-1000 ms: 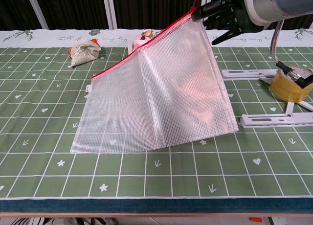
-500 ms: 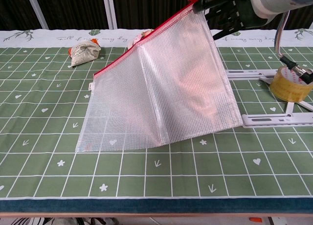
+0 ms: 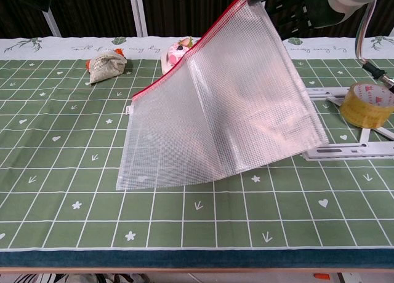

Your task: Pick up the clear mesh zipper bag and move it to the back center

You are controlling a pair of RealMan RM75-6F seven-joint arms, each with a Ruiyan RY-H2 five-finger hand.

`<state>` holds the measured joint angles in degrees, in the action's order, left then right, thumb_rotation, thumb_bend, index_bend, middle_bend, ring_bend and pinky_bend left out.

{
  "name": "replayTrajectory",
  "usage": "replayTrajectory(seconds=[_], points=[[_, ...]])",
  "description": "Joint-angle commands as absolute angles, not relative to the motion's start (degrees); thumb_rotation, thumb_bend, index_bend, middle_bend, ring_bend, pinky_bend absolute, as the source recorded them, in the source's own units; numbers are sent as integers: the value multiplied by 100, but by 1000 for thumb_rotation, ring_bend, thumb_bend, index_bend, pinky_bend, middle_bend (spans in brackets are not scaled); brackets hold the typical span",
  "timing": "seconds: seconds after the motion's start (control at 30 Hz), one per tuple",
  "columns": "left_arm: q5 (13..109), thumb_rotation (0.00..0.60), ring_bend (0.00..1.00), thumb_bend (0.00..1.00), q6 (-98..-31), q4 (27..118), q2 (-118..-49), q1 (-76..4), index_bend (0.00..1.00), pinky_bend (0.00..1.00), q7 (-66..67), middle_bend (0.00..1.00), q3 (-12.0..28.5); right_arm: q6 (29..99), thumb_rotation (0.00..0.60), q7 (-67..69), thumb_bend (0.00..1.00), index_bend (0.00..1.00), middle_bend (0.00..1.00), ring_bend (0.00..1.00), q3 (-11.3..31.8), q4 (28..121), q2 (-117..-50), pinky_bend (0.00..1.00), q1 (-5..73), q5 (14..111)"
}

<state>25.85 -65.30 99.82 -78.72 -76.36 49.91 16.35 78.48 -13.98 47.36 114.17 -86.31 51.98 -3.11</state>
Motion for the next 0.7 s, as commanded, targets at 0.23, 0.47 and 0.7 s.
replayTrajectory(seconds=[0.23,0.47,0.7], points=[[2664,600,0,429,-6533,9926,-7899,-7511,580,0,4920,104,1512,7805,600,-1334,545,654,266,71,4824,11411,-8548,237,5189,-447],[2711,600,0,429,-6563,9885,-7918,-7422,580,0,4834,104,1494,7777,600,-1242,545,659,270,71,4909,11443,-8503,237,5177,-553],[2833,600,0,429,-6579,9865,-7964,-7367,580,0,4758,104,1495,7811,600,-1153,545,661,272,71,5025,11459,-8474,237,5235,-587]])
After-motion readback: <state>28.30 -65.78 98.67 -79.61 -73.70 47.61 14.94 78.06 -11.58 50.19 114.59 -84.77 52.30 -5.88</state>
